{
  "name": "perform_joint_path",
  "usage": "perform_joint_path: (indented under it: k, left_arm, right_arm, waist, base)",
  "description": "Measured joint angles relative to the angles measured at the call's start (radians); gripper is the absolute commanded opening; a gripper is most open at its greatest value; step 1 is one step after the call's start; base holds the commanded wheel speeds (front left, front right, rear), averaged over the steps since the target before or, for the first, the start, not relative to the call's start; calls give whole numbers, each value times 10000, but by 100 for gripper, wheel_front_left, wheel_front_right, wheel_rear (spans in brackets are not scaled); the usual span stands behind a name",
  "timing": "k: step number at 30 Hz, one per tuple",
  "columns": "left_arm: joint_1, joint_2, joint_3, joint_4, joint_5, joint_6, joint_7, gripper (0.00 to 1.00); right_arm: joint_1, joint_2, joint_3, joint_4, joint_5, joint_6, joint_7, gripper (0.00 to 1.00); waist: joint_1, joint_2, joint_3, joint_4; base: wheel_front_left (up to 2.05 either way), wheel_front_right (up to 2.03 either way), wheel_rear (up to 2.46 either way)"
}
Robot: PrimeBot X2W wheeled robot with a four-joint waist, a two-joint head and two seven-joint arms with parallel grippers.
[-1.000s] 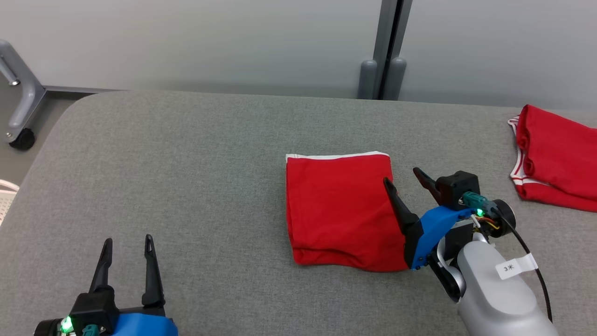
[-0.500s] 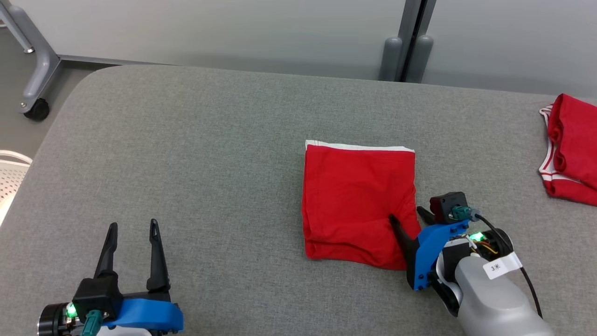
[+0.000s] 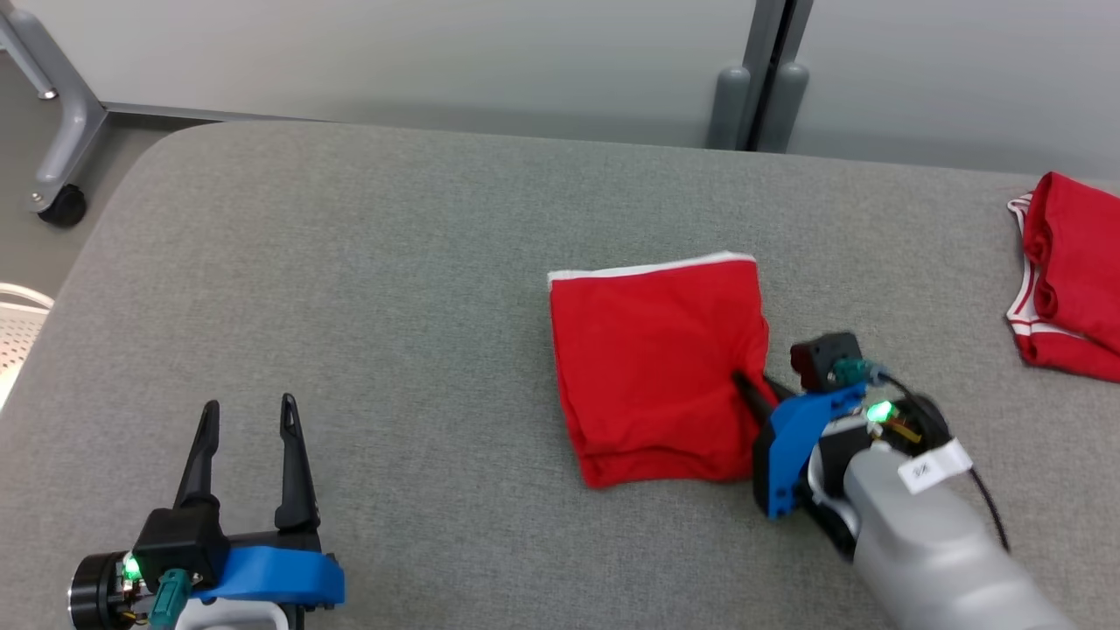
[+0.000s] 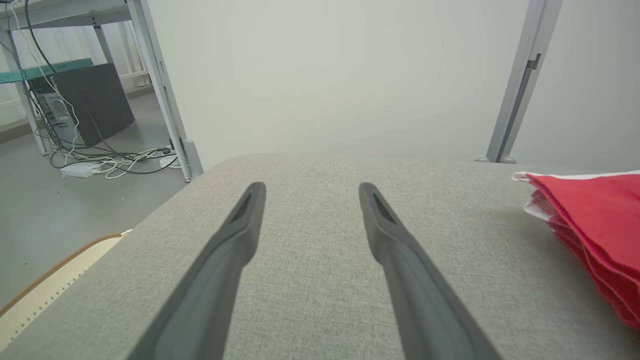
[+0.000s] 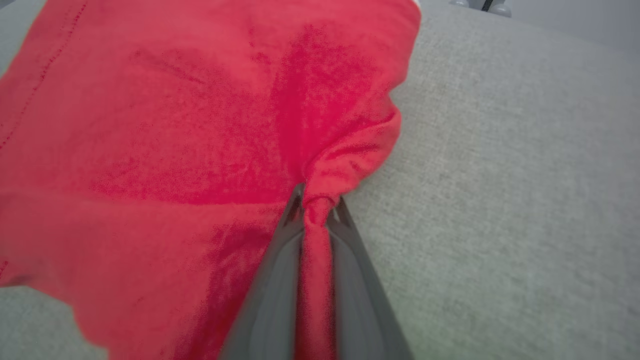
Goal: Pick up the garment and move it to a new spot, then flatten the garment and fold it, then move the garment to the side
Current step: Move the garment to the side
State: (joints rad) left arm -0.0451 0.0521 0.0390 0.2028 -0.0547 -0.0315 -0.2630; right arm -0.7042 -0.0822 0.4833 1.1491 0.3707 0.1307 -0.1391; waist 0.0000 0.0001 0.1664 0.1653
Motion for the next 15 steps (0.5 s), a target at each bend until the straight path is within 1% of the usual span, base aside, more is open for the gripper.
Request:
perform_joint_path:
  k: [4,9,10,15]
  left_arm:
    - [-157,-4,-2,-173,31,-40,2,100]
    - [-491,-4,25,-506,113,-84,2,100]
    - [-583,-4,25,-675,171,-102,0,100]
    - [-814,33,73,-1181,291,-90,-2,100]
  right_arm:
    - [-808,-550,683,-113,-138,0,-121,0]
    - [-1701,-1448,1369,-293,-157,2,-121,0]
    - [-2079,-1902,1534,-364,-65,2,-115,0]
    - [-3028,-2987,1778,-556,299,0,-13,0]
  waist:
    - [1,1,266,-218]
    - [1,1,685,-547]
    - [1,1,891,-741]
    - [1,1,1656,-1415]
  base:
    - [0,0,0]
    - [0,0,0]
    - [0,0,0]
    - [0,0,0]
